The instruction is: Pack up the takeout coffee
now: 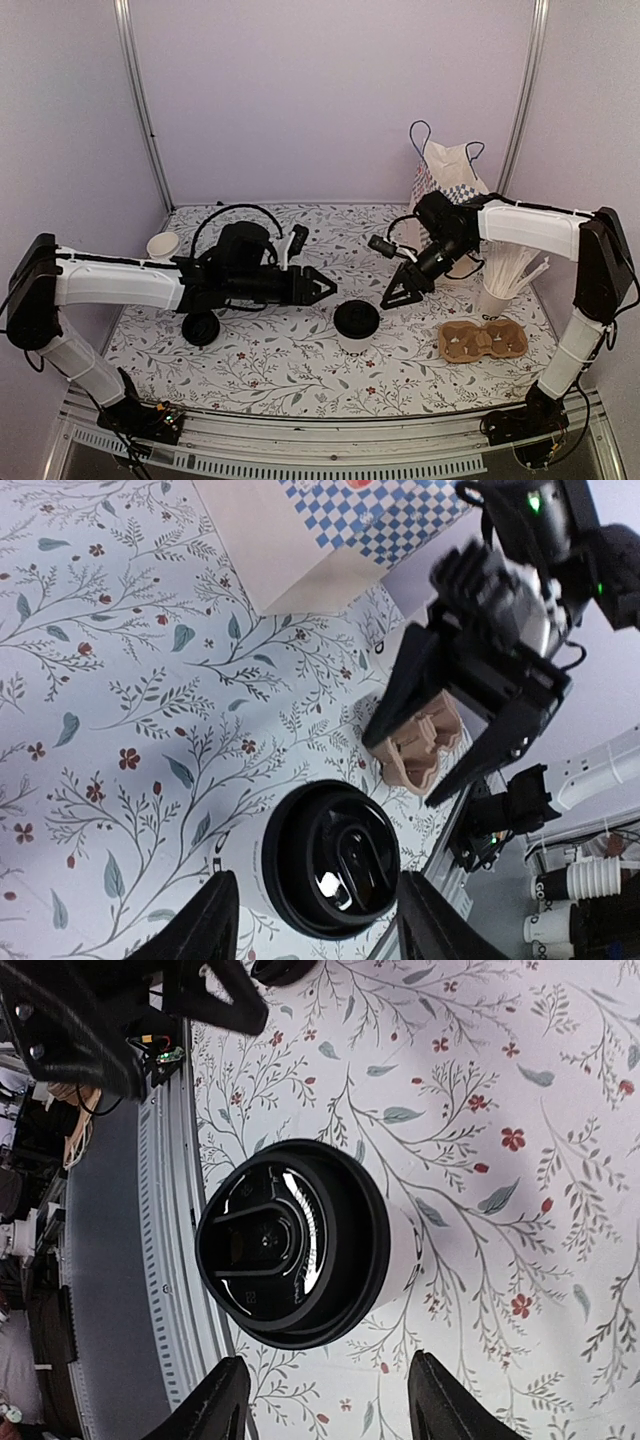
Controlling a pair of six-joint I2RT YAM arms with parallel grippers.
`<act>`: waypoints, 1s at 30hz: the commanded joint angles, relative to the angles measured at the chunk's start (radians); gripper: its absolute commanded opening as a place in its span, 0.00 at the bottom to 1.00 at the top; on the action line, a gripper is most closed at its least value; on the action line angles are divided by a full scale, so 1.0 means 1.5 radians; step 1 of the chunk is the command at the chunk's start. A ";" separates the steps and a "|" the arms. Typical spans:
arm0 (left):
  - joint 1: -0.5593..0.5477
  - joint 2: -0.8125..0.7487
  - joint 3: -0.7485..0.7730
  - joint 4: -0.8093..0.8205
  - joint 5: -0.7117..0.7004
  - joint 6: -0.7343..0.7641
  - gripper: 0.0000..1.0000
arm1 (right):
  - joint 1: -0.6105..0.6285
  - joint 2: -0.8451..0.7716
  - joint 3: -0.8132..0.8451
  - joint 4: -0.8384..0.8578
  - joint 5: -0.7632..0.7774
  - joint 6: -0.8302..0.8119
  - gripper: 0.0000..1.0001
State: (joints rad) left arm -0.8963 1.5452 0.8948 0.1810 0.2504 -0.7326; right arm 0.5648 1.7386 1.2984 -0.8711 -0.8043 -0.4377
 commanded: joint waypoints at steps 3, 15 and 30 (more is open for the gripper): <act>-0.075 -0.028 -0.037 -0.091 -0.073 -0.025 0.65 | 0.006 0.018 0.078 0.019 0.021 -0.008 0.60; -0.100 0.063 0.021 -0.084 -0.078 -0.005 0.66 | 0.064 0.109 0.124 0.007 0.008 -0.021 0.62; -0.004 0.092 0.042 -0.098 -0.048 0.046 0.64 | 0.064 0.030 0.036 0.010 0.029 -0.011 0.64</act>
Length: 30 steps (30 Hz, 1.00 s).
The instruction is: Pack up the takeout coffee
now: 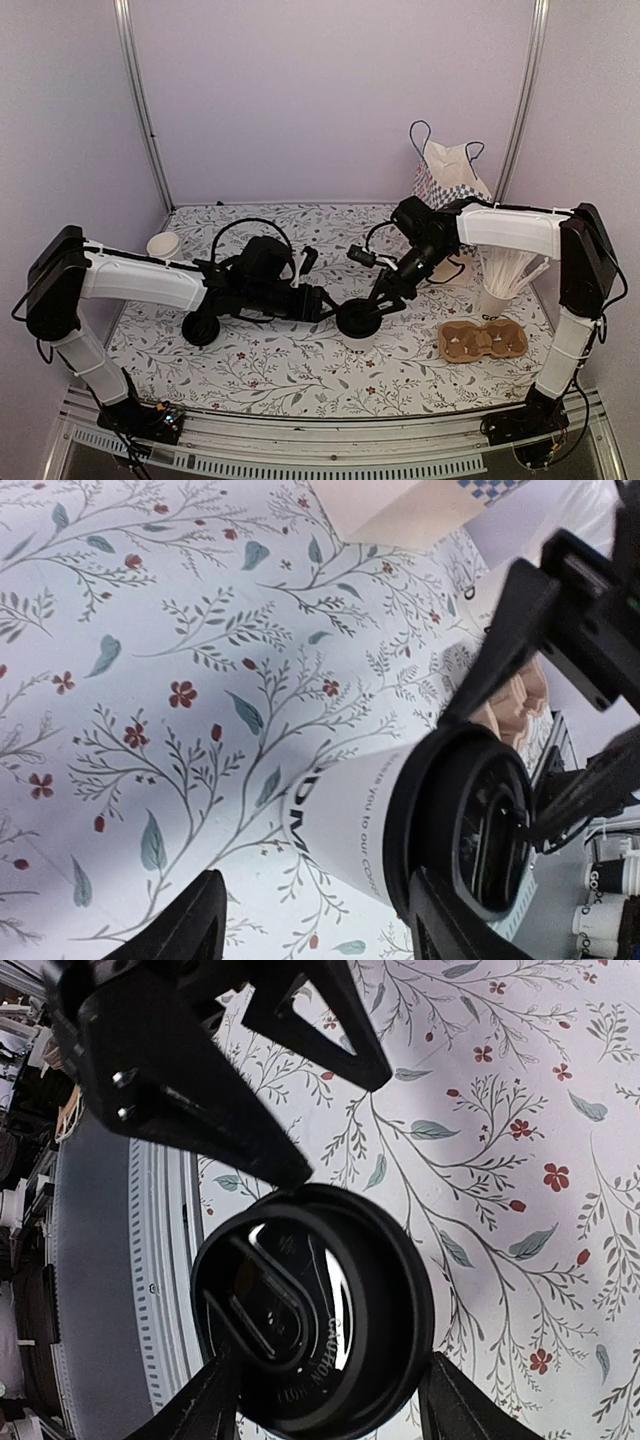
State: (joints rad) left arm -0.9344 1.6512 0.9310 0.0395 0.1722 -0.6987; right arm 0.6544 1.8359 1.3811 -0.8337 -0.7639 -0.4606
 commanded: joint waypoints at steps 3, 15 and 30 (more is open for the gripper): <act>0.028 0.025 0.021 0.000 0.014 0.027 0.64 | 0.004 -0.047 -0.029 -0.020 0.003 0.010 0.65; 0.026 -0.035 -0.015 0.020 0.025 -0.014 0.64 | -0.014 -0.063 -0.042 -0.043 0.016 0.017 0.68; -0.036 -0.046 -0.109 0.174 0.095 -0.189 0.61 | -0.036 -0.057 -0.035 -0.031 0.014 0.020 0.67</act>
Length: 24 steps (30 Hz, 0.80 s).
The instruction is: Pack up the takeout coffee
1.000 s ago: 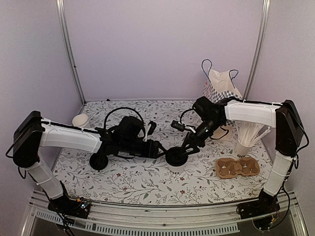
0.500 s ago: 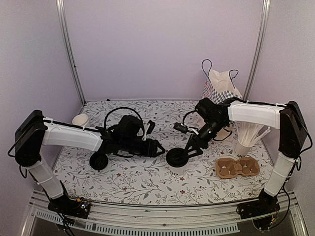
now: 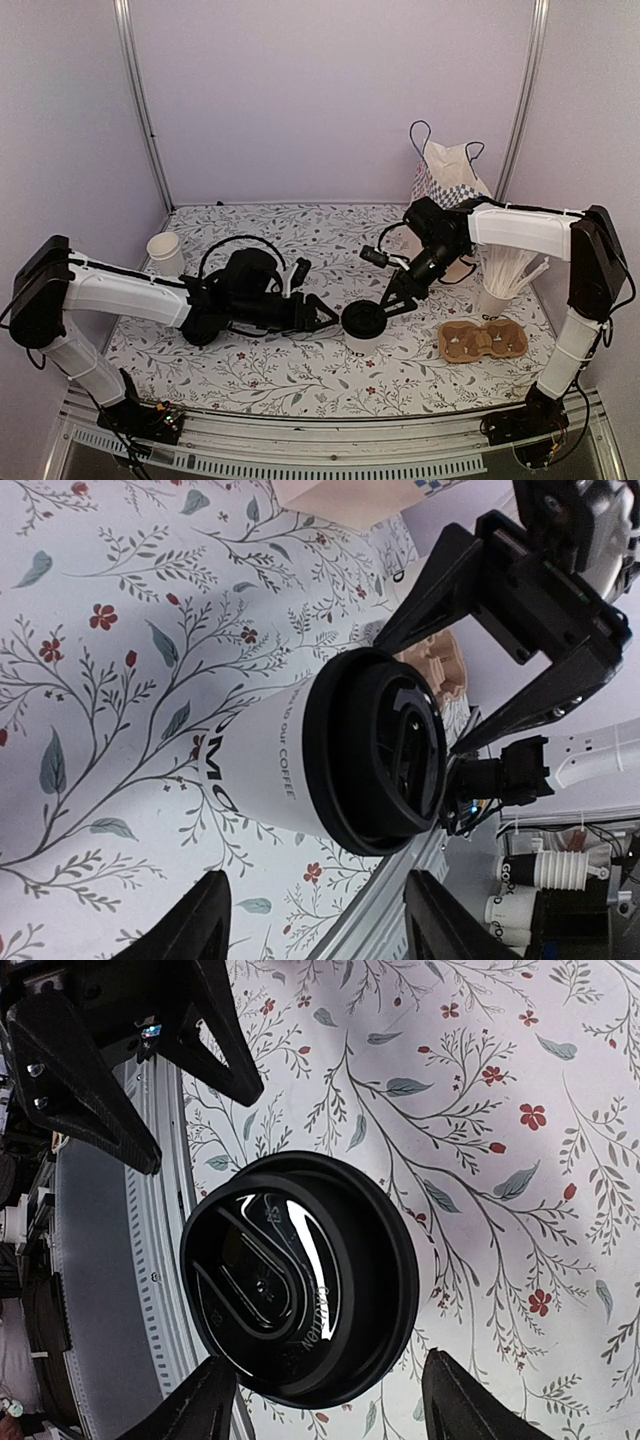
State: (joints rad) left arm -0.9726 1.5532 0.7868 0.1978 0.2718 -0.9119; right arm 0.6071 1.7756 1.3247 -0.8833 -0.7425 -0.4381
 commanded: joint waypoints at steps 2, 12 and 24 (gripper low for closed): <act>-0.012 0.032 -0.009 0.085 0.038 -0.052 0.60 | -0.006 -0.018 0.007 0.005 -0.001 0.007 0.65; -0.009 0.097 0.040 0.094 0.074 -0.044 0.56 | -0.008 -0.025 -0.009 0.003 -0.015 0.001 0.62; 0.047 0.112 0.061 0.061 0.083 -0.006 0.55 | -0.008 -0.069 -0.062 -0.007 -0.043 -0.025 0.62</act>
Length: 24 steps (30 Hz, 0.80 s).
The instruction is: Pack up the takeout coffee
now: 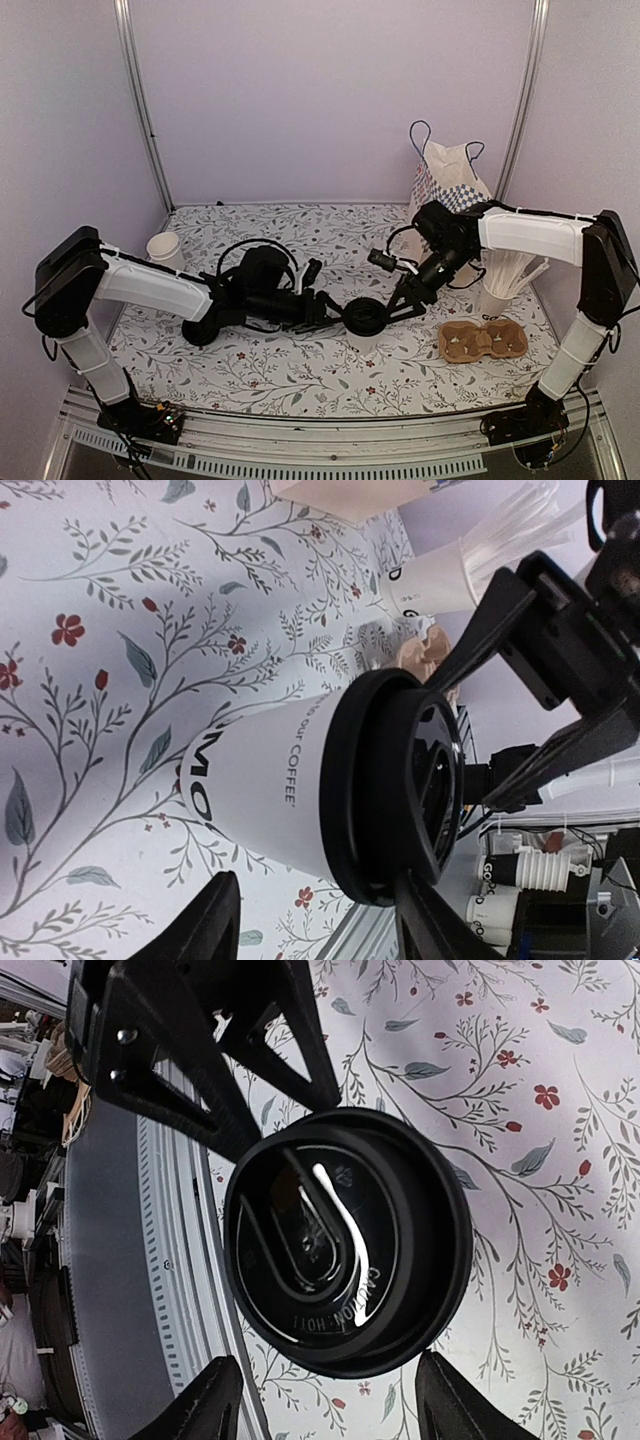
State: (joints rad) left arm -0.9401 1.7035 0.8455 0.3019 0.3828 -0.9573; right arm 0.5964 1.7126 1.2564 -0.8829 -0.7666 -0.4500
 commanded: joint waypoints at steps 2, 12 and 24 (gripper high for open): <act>0.031 0.017 0.027 -0.012 0.016 0.030 0.55 | -0.001 -0.032 -0.022 -0.009 -0.023 -0.019 0.62; 0.033 0.015 0.027 -0.015 0.027 0.037 0.55 | -0.021 -0.016 -0.012 -0.013 -0.004 -0.004 0.62; 0.034 0.023 0.021 -0.006 0.029 0.028 0.54 | -0.037 0.037 0.034 -0.014 -0.029 0.021 0.53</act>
State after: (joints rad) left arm -0.8955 1.7279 0.8707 0.2867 0.4118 -0.9203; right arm 0.5426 1.7260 1.2591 -0.8974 -0.7795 -0.4332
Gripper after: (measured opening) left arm 0.544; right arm 0.540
